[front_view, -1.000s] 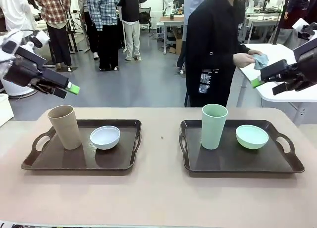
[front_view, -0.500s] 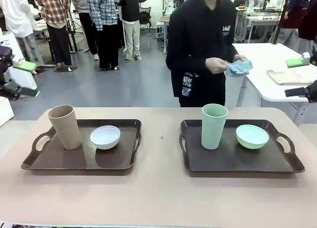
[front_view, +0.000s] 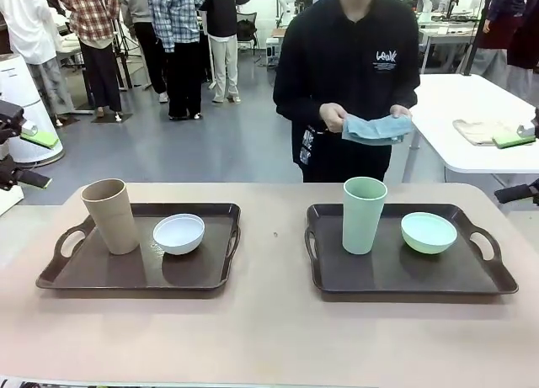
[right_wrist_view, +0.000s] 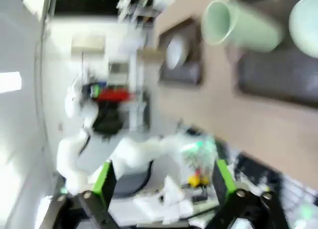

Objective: Set up a tray with a mat and arrange the tableware.
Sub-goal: Pick up the Picnic Bowl and Reusable plastic cup from the Handle tray in front of the human's position and hold them in the air.

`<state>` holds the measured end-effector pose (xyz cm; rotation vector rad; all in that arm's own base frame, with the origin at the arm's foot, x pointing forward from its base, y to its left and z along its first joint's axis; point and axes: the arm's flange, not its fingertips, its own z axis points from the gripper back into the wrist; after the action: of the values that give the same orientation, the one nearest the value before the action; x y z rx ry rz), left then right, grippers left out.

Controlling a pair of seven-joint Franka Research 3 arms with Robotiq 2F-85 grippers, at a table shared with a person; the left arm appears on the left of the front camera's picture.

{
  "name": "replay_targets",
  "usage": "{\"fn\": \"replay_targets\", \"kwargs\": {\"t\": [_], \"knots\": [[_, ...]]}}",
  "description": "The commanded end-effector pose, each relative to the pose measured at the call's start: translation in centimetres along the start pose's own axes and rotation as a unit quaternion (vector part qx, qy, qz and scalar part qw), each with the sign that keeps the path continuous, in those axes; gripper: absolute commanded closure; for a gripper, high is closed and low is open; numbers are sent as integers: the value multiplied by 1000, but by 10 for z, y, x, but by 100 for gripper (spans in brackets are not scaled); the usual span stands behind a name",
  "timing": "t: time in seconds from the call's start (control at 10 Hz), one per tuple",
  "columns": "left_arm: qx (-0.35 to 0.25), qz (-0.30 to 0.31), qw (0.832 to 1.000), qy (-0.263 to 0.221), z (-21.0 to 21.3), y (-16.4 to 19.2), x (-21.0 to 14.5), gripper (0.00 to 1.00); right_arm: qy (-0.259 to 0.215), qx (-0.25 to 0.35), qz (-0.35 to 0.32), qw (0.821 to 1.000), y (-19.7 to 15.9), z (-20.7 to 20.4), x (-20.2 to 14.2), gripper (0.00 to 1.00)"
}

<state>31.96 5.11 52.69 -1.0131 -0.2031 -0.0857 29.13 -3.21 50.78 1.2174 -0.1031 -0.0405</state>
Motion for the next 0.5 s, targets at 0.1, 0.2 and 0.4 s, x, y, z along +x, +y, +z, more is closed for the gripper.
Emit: {"fn": "replay_targets", "kwargs": {"t": [0.1, 0.2, 0.4], "knots": [[-92, 51, 994, 18, 0, 24, 15, 0, 27, 155, -48, 986, -23, 3, 12, 0], [-19, 10, 1000, 10, -3, 4, 0, 0, 33, 76, -8, 997, -3, -6, 0, 0], [-19, 10, 1000, 10, -3, 4, 0, 0, 33, 76, -8, 997, -3, -6, 0, 0]]}}
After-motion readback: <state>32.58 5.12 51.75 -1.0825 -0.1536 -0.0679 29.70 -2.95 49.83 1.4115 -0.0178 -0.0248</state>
